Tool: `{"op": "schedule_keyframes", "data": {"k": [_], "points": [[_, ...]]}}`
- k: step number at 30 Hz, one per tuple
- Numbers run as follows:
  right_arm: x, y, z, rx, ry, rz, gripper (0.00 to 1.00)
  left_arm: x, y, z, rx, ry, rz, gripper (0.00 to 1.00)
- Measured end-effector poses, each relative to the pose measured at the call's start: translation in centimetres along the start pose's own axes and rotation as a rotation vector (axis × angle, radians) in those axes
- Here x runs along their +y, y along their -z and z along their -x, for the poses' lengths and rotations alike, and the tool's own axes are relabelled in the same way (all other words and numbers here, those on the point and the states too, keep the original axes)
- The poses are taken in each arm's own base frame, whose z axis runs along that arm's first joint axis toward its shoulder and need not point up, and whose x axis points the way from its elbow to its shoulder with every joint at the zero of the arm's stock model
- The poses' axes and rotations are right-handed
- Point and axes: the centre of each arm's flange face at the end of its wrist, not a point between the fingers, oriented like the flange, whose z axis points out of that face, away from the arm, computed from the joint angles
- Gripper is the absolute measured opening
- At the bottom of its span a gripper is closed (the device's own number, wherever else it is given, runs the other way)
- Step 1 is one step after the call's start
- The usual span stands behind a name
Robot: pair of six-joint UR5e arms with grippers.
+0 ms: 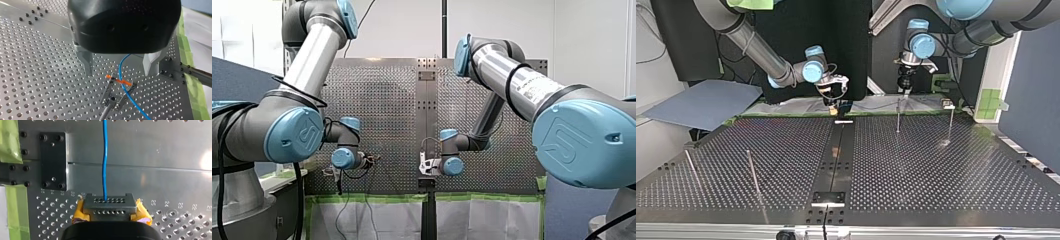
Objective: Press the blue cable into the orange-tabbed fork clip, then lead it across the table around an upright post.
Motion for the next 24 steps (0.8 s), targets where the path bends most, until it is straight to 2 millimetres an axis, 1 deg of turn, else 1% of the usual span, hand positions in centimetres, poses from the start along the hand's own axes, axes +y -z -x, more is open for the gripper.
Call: {"op": "schedule_keyframes", "data": {"k": [10, 24], "points": [[0.14, -0.02, 0.03, 0.000, -0.005, 0.001, 0.00, -0.49, 0.36, -0.29, 0.007, -0.004, 0.014, 0.99], [-0.32, 0.08, 0.10, -0.003, -0.004, -0.008, 0.00, -0.94, 0.96, -0.79, 0.033, -0.020, 0.033, 0.99]]}}
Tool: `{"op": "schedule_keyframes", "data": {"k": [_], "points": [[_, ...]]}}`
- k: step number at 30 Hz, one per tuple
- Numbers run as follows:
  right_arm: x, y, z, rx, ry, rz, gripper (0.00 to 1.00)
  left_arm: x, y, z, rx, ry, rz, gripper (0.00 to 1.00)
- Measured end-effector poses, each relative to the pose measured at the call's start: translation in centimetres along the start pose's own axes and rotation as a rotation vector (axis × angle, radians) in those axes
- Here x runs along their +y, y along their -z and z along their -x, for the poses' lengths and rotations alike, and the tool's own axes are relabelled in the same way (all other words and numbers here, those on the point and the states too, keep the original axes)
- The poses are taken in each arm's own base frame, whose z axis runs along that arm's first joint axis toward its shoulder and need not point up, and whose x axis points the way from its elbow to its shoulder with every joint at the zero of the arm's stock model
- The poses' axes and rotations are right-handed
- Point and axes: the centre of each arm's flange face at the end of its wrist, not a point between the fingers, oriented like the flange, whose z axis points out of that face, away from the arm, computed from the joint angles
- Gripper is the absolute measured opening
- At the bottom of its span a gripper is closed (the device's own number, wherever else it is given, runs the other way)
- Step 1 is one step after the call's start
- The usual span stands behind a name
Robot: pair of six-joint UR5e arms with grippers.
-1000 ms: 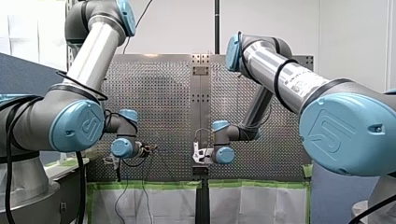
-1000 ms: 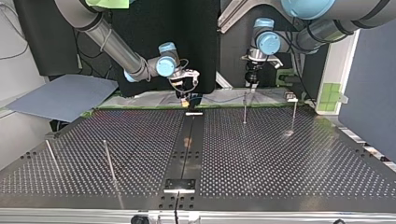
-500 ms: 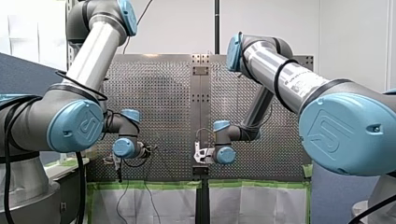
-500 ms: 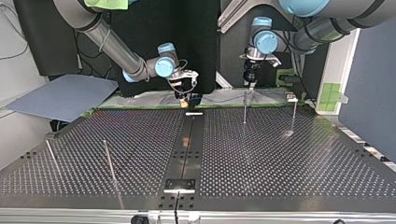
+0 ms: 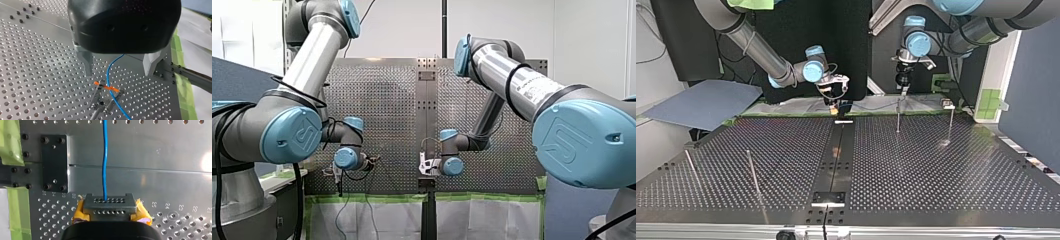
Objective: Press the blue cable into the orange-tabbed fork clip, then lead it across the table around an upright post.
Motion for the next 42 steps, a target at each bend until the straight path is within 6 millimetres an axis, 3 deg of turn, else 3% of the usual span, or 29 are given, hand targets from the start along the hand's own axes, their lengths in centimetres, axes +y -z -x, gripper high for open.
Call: {"op": "schedule_keyframes", "data": {"k": [12, 26, 42], "points": [[-0.1, 0.0, 0.1, -0.001, 0.004, -0.003, 0.00, -0.9, 0.2, -0.2, 0.012, -0.037, 0.001, 0.99], [-0.7, 0.1, 0.1, -0.002, 0.021, -0.043, 0.00, -4.2, -1.0, 0.5, -0.008, -0.024, -0.044, 0.99], [-1.0, 0.2, 0.2, -0.004, 0.027, -0.063, 0.00, -6.2, -2.8, 2.0, -0.053, 0.005, -0.048, 0.99]]}}
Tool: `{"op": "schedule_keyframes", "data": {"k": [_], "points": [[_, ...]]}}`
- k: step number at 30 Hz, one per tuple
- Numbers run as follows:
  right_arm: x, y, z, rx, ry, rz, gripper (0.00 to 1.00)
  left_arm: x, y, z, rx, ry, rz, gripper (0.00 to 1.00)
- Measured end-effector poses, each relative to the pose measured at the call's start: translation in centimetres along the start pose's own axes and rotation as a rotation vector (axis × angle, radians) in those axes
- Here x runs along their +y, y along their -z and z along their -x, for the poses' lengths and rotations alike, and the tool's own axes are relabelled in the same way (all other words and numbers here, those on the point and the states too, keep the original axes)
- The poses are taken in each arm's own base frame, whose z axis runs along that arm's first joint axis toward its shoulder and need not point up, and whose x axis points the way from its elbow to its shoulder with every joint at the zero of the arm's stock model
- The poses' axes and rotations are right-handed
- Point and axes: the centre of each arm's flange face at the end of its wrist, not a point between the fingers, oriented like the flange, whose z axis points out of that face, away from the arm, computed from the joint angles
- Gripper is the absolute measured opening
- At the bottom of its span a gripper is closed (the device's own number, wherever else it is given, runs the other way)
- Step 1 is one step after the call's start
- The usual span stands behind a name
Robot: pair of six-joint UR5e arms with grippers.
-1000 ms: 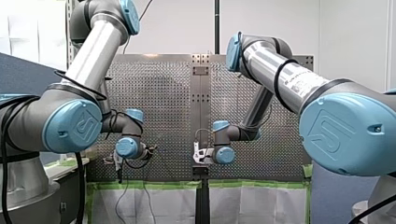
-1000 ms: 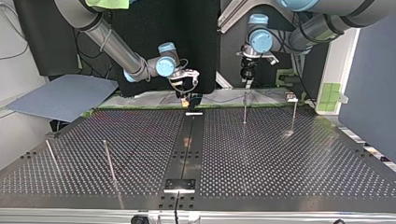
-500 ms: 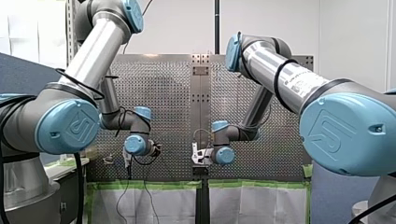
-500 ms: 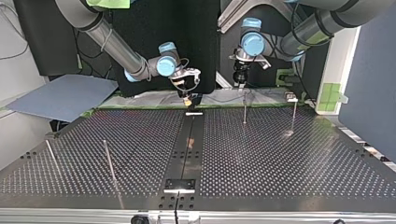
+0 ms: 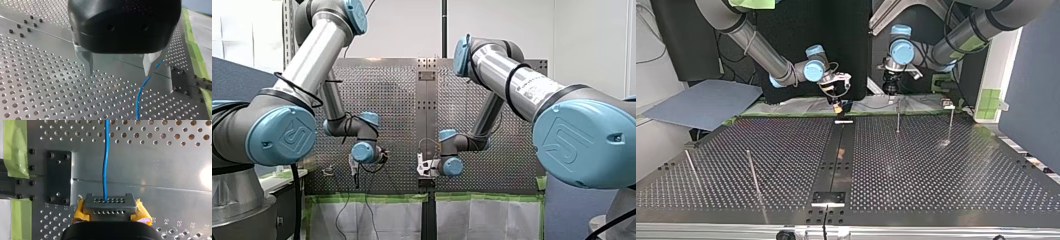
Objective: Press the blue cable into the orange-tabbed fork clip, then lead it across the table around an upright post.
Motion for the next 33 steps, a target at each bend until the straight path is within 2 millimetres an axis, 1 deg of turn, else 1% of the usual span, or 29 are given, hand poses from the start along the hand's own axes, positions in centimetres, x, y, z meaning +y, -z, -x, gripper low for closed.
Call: {"op": "schedule_keyframes", "data": {"k": [3, 10, 14, 23, 33], "points": [[0.0, 0.0, 0.0, -0.001, -0.001, 0.000, 0.00, -0.1, -0.4, -0.2, 0.008, -0.001, -0.002, 0.99], [0.0, 0.0, 0.0, -0.002, -0.002, 0.000, 0.00, 0.3, -1.4, -2.4, 0.046, -0.028, 0.023, 0.99], [0.0, 0.0, 0.0, -0.006, 0.000, 0.000, 0.00, 0.4, -2.3, -3.2, 0.034, -0.028, 0.045, 0.99], [-0.1, 0.1, 0.1, -0.009, 0.002, -0.001, 0.00, -0.5, -4.6, -1.9, -0.027, -0.048, 0.065, 0.99], [-0.1, 0.1, 0.0, -0.006, 0.002, -0.001, 0.00, -0.8, -5.0, -1.9, -0.017, -0.078, 0.054, 0.99]]}}
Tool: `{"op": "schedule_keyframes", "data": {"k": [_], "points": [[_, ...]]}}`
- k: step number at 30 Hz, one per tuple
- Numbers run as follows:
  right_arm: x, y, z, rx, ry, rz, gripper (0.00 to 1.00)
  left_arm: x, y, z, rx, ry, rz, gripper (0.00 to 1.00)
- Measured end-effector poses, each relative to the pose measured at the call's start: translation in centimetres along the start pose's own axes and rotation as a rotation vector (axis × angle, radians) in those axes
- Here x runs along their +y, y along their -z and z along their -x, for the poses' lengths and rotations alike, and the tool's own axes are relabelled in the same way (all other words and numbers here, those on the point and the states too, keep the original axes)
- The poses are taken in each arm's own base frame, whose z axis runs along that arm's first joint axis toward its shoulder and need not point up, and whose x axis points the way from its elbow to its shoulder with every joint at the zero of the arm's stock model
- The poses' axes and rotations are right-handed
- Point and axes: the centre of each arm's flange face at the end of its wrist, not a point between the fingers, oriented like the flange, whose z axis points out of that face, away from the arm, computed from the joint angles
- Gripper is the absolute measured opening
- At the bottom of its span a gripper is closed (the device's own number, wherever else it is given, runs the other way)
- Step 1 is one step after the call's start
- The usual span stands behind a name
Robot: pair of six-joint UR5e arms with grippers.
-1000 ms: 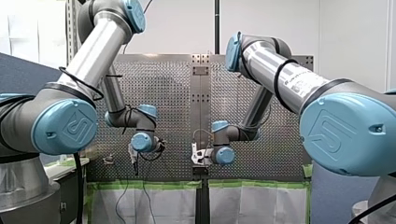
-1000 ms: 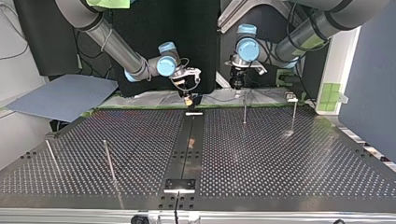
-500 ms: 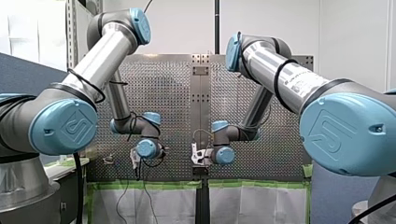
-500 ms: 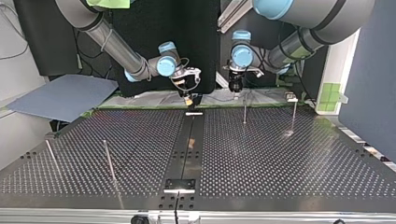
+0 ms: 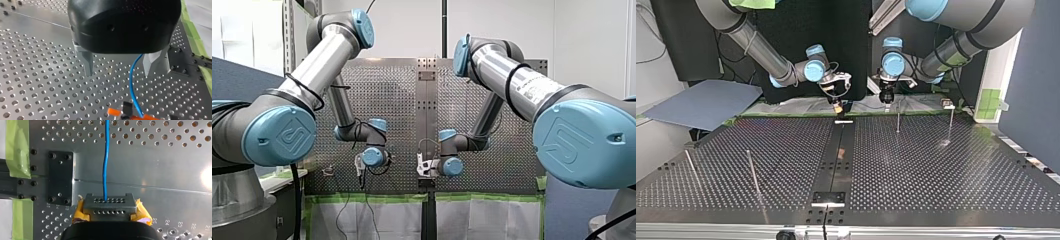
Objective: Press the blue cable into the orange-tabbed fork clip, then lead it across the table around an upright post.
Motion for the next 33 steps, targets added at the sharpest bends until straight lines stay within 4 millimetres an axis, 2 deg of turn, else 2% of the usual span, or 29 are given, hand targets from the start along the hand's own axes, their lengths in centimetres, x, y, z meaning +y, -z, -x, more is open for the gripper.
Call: {"op": "schedule_keyframes", "data": {"k": [9, 19, 33], "points": [[0.0, 0.0, 0.0, 0.001, 0.000, 0.000, 0.00, 0.4, -0.3, -1.9, 0.021, -0.023, 0.020, 0.99], [0.0, 0.0, 0.0, 0.000, 0.003, 0.000, 0.00, 0.1, -2.0, -1.0, -0.027, -0.044, 0.053, 0.99], [0.0, 0.0, 0.0, 0.001, 0.003, 0.000, 0.00, 0.3, -1.5, -1.1, 0.018, -0.174, 0.127, 0.99]]}}
